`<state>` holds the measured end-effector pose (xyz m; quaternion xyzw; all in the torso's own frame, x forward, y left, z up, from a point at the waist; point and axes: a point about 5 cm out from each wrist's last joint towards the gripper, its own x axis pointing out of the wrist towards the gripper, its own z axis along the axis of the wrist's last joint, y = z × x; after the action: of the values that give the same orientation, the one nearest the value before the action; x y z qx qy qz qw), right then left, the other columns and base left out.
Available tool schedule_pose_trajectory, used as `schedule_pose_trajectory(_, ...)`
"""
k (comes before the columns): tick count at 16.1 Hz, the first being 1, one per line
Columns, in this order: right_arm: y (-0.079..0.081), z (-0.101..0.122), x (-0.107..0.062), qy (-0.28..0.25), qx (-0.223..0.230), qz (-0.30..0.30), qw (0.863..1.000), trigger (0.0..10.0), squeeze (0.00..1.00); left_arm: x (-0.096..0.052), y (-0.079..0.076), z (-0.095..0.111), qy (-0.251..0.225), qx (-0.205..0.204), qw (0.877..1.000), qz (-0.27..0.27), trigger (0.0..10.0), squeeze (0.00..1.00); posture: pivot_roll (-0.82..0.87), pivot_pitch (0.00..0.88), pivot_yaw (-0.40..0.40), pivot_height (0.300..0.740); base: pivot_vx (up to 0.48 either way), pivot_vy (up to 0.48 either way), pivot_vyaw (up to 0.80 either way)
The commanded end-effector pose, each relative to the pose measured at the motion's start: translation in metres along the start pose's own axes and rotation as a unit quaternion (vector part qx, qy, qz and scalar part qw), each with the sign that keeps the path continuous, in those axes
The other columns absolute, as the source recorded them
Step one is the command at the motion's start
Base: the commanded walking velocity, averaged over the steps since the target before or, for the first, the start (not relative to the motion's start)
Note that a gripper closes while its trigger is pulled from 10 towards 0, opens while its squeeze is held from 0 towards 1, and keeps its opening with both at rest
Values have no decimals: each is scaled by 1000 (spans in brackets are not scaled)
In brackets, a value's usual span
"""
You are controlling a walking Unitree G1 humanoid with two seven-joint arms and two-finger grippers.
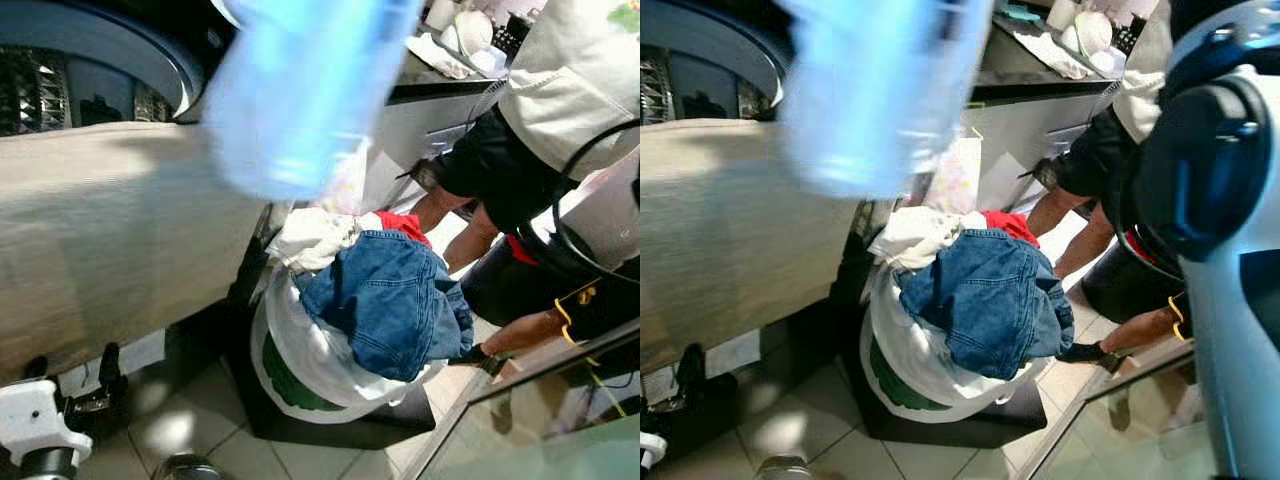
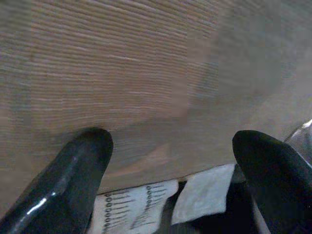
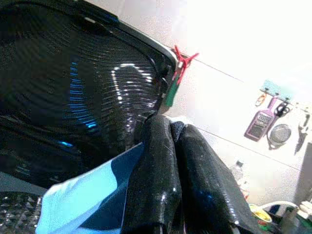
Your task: Clothes washing
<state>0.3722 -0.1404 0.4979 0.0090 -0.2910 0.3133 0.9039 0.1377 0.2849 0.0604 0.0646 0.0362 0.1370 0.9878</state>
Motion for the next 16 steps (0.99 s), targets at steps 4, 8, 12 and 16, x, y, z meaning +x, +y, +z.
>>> schedule_pose_trajectory(4, -16, -2, -12, 2, -19, -35, 999, 0, 0, 14, -39, 17, -22, 1, 999, -48, 10000, 0, 305, 0, -294, 740, 0, 0, 0)
schedule_pose_trajectory(8, -20, 0, -15, 1, -28, -46, 999, 0, 0, 28, -51, 25, -26, 3, 998, -62, 10000, 0, 284, 0, -280, 740, 0, 0, 0)
schedule_pose_trajectory(12, -28, 3, -21, 8, -45, -60, 997, 0, 0, 35, -66, 39, -48, 4, 996, -73, 10000, 0, 264, 0, -289, 740, 0, 0, 0)
schedule_pose_trajectory(16, -35, 9, -26, 13, -58, -73, 996, 0, 0, 40, -86, 45, -60, -4, 994, -92, 10000, 0, 233, 0, -305, 740, 0, 0, 0)
